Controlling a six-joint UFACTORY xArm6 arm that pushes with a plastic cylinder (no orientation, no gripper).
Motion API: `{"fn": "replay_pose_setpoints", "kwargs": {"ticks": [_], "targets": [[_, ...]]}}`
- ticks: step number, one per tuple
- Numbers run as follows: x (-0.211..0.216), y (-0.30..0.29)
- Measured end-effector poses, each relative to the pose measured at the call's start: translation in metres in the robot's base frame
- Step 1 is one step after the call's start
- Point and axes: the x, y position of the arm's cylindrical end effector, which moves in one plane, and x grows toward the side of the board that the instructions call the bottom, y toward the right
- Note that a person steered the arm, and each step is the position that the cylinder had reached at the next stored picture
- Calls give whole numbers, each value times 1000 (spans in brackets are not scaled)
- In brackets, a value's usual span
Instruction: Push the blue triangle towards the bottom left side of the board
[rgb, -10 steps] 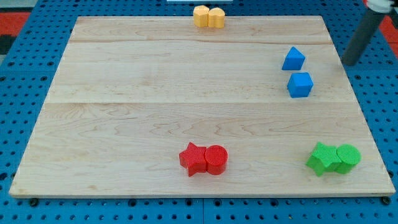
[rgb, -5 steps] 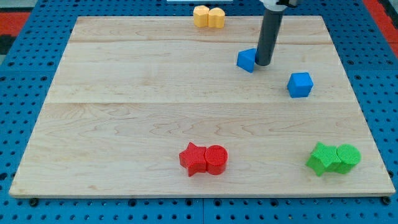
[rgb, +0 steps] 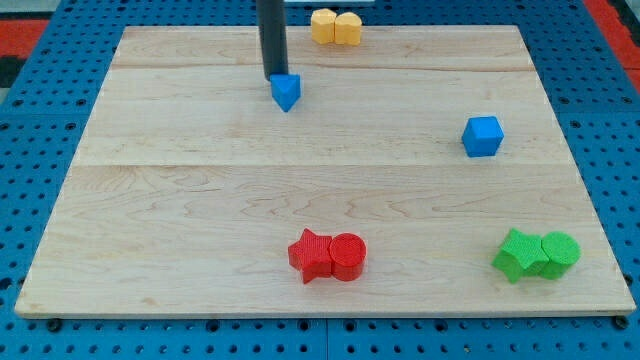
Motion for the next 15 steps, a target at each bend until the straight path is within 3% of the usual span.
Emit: {"fn": "replay_pose_setpoints", "kwargs": {"ticks": [2, 4, 6, 15], "targets": [[50, 27], [27, 45], [58, 71], [184, -133]]}}
